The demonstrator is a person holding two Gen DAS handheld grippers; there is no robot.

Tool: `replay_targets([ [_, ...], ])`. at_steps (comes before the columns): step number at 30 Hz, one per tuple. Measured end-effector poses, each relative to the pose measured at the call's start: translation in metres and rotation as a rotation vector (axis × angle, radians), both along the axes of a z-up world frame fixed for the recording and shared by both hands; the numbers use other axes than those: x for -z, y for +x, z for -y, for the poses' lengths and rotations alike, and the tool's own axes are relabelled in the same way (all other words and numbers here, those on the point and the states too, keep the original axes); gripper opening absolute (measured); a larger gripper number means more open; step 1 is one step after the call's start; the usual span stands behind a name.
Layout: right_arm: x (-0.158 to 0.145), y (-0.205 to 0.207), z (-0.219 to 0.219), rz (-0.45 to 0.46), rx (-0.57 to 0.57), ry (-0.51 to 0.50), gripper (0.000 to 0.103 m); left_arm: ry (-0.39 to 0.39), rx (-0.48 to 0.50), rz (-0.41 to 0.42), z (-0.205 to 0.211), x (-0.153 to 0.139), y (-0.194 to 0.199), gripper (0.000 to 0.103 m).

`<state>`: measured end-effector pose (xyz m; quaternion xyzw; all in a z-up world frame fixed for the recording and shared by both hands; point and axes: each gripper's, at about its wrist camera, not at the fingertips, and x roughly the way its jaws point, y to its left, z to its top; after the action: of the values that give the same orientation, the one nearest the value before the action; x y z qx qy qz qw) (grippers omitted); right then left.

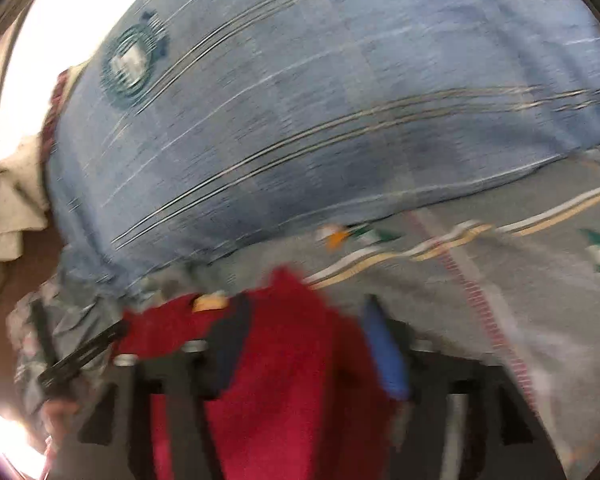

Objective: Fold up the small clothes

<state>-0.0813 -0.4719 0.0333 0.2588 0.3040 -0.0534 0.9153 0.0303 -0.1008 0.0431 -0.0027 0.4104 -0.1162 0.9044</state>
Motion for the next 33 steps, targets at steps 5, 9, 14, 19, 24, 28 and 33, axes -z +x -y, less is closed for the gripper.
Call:
replay_targets([
  [5,-0.011,-0.009,-0.001,0.055,-0.043,-0.049,0.055,-0.016,0.007,0.013,0.001,-0.007,-0.005,0.054],
  [9,-0.010,0.004,-0.044,0.051,-0.160,-0.221,0.020,0.055,0.022,0.020,0.009,0.001,-0.006,0.057],
  [14,0.024,0.025,-0.052,-0.076,-0.156,-0.243,0.020,0.075,0.019,-0.029,0.012,0.019,0.003,0.066],
  [19,0.040,0.023,-0.029,-0.082,-0.113,-0.117,0.020,0.030,-0.002,-0.067,0.003,0.025,0.012,0.080],
  [24,0.027,0.008,-0.038,-0.087,-0.092,-0.175,0.026,0.032,-0.021,-0.066,-0.004,0.019,0.008,0.081],
  [28,0.005,-0.022,-0.040,-0.073,-0.024,-0.210,0.055,0.021,-0.014,-0.058,-0.010,0.006,-0.005,0.080],
  [33,0.000,-0.053,-0.054,-0.135,-0.075,-0.263,0.053,-0.015,0.047,-0.097,-0.017,-0.007,-0.035,0.080],
])
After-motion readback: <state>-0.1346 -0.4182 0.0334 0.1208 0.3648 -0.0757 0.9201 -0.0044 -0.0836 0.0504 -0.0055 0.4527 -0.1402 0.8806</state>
